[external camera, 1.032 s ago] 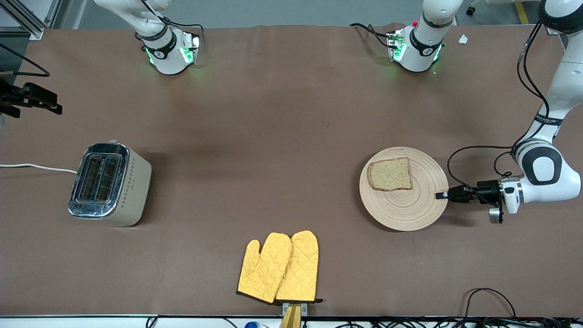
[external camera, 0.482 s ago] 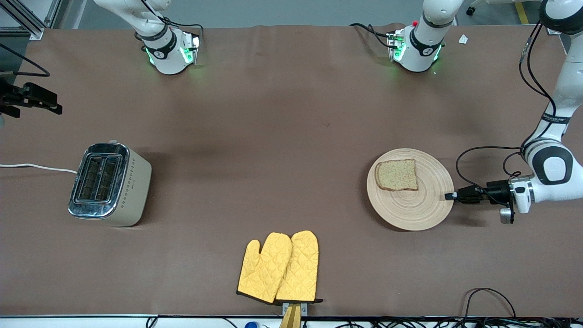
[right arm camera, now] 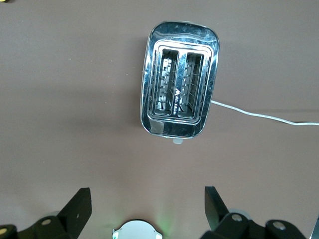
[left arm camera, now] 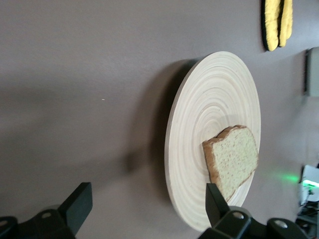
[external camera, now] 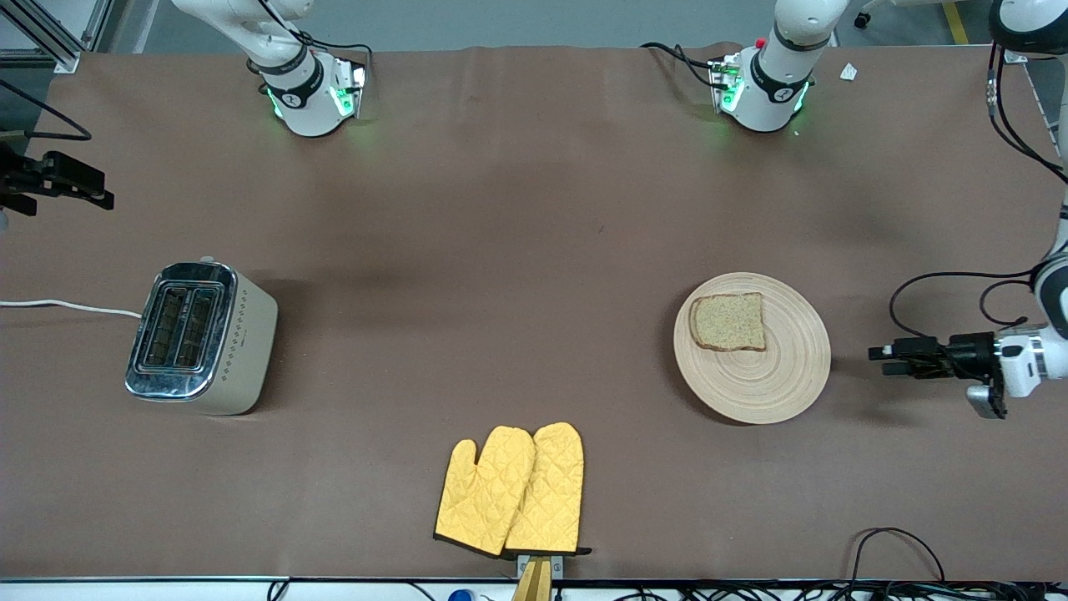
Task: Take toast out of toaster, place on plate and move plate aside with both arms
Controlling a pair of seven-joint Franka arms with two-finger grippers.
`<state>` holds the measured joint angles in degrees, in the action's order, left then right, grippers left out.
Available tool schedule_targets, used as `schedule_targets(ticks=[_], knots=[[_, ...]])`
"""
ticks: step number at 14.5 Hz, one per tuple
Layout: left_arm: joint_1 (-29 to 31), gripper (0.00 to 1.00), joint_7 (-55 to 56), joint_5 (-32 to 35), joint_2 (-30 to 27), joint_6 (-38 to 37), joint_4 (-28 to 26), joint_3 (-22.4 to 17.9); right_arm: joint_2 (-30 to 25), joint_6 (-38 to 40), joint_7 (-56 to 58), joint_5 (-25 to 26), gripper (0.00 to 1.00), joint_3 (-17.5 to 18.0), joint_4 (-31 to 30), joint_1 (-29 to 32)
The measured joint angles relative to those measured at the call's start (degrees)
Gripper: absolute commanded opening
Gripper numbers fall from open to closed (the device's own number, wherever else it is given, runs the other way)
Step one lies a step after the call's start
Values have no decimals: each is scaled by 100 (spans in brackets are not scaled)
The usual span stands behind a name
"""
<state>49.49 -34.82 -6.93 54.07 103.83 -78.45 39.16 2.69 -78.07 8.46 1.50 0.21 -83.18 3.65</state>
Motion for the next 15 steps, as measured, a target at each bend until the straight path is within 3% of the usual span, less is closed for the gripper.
schedule_targets(ticks=[5, 12, 15], knots=[[-306, 100, 364, 1326, -602, -88, 432, 576, 0, 1, 0, 0, 100, -9, 0, 1], [-1697, 100, 2489, 1470, -2333, -872, 515, 610, 0, 2, 0, 0, 100, -18, 0, 3], [-1887, 100, 2839, 1479, -3042, -1104, 518, 606, 0, 2, 0, 0, 100, -17, 1, 3]])
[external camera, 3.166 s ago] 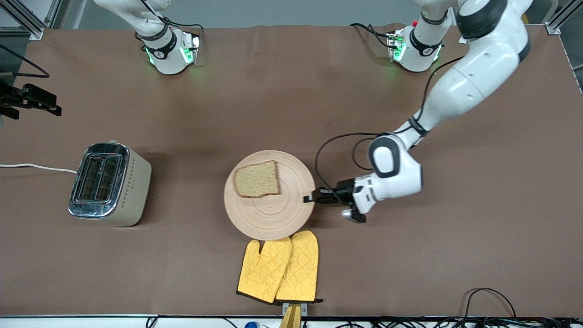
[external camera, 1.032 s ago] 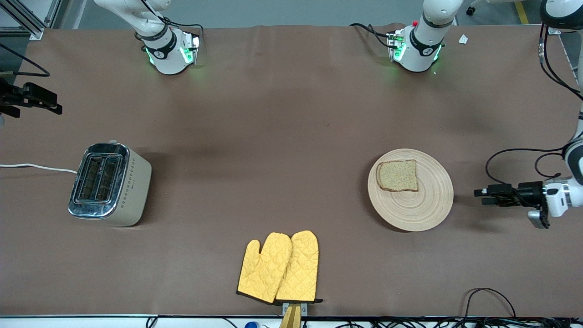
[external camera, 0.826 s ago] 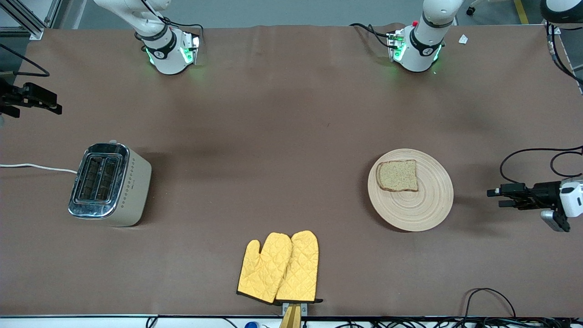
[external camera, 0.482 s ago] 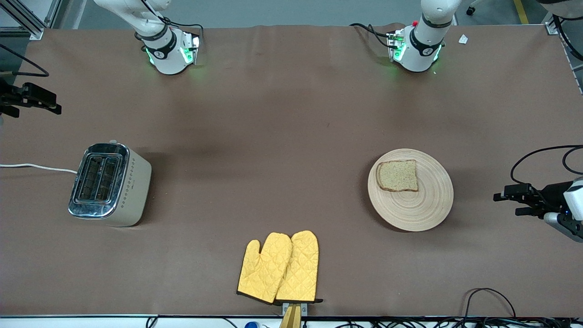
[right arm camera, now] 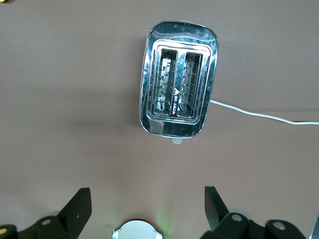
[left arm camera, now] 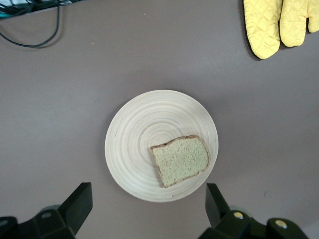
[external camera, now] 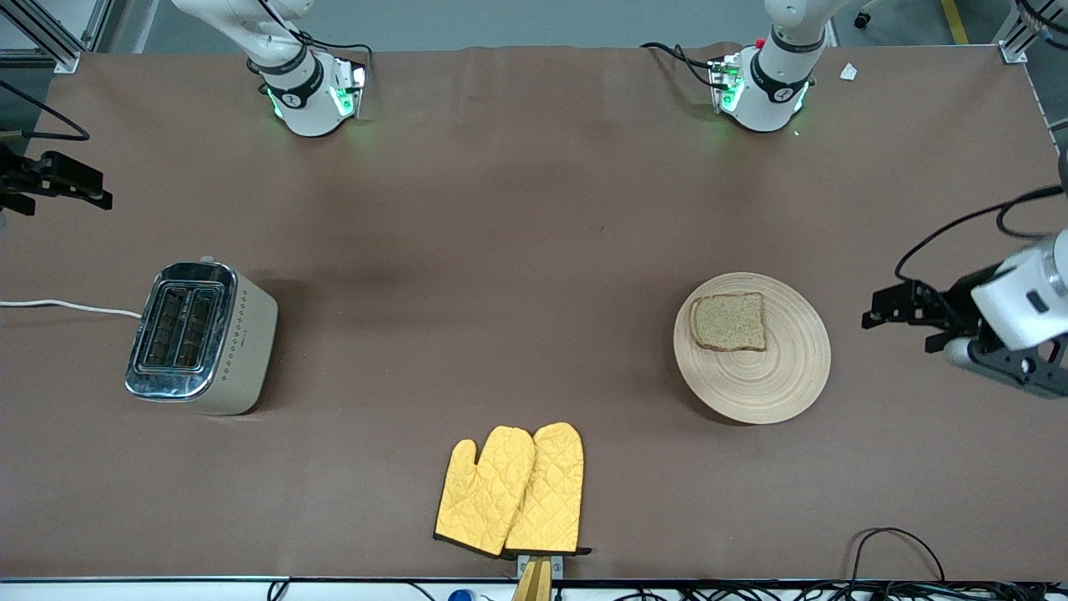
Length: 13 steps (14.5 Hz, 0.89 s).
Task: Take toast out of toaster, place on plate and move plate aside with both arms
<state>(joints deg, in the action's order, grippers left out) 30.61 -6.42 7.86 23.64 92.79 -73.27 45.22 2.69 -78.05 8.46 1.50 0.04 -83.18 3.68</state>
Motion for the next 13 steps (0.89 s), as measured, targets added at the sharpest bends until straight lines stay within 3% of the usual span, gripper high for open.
schedule_targets(ticks=[6, 8, 10, 13], knots=[[-140, 100, 28, 107, -737, -203, 5, -162, 0, 2, 0, 0, 100, -3, 0, 1], [-946, 100, 216, 177, -910, -330, 1, -950, 0, 3, 0, 0, 100, -4, 0, 1], [-2051, 100, 293, 144, -1048, -380, 1, -2200, 0, 4, 0, 0, 100, -5, 0, 1], [-2890, 100, 310, -251, -1263, -423, -46, -3504, 0, 4, 0, 0, 100, -5, 0, 2]])
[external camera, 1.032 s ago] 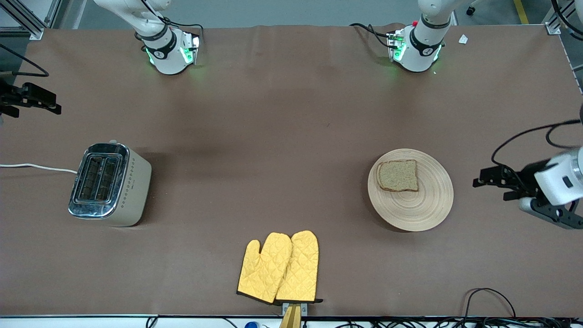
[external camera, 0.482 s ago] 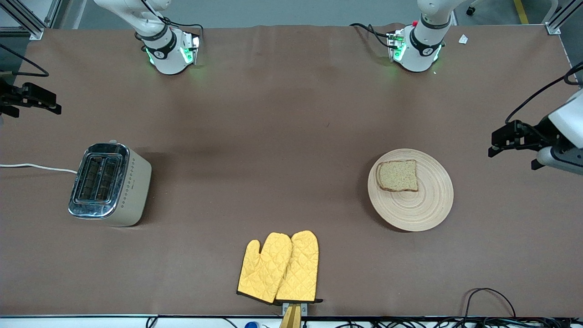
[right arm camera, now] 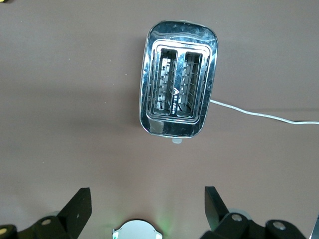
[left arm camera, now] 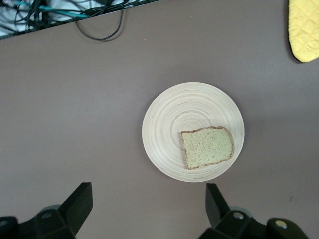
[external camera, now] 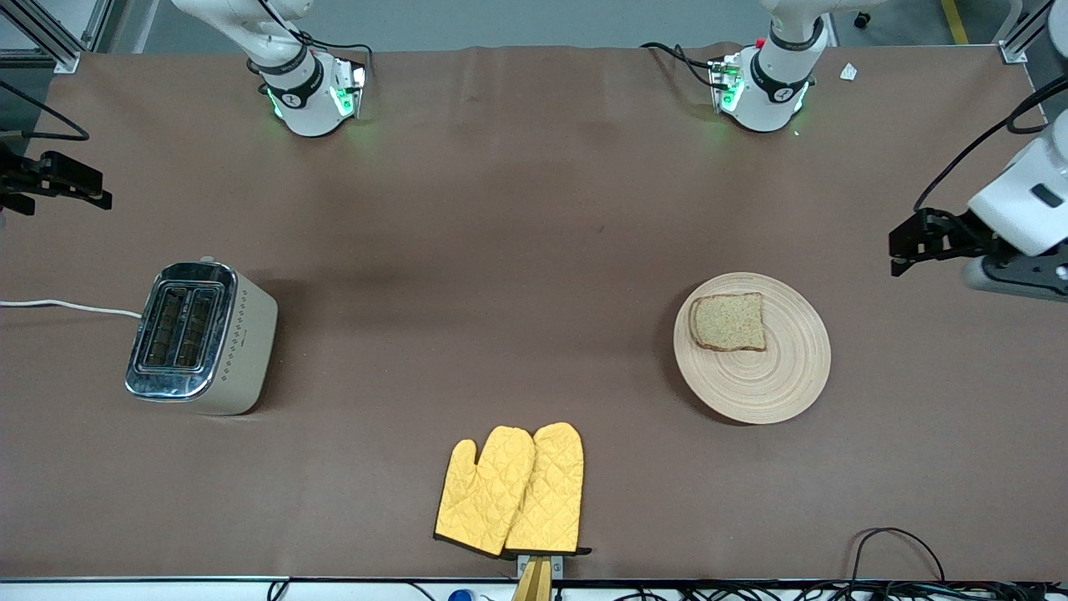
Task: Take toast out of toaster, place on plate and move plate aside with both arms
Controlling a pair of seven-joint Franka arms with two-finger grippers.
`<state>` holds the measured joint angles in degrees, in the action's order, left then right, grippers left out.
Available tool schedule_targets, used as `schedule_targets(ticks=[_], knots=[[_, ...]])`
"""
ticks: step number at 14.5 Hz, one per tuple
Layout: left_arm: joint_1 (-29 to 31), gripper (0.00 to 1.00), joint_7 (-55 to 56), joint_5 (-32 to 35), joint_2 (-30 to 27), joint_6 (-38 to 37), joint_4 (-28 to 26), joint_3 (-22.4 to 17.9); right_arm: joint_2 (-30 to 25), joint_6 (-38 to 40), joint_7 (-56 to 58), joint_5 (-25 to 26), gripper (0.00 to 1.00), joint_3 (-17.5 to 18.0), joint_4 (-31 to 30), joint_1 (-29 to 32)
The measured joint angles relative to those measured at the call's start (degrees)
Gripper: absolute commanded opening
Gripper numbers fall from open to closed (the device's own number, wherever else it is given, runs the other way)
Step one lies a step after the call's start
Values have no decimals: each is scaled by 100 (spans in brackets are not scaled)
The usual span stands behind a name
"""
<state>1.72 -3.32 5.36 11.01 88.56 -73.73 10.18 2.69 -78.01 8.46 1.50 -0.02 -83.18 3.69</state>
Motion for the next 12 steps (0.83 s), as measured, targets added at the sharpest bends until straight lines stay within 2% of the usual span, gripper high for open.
schedule_targets(ticks=[2, 3, 7, 12], knots=[[-190, 100, -44, -93, -222, -7, -232, -454, 0, 0, 0, 0, 100, 0, 0, 0], [-235, 100, -55, -108, -383, 45, -452, -541, 0, 1, 0, 0, 100, 0, 0, 0], [-452, 100, 178, -201, -1156, 362, -1521, -596, 0, 1, 0, 0, 100, 0, 0, 0], [-473, 100, 321, -450, -1290, 434, -1750, -623, 0, 1, 0, 0, 100, 0, 0, 0]])
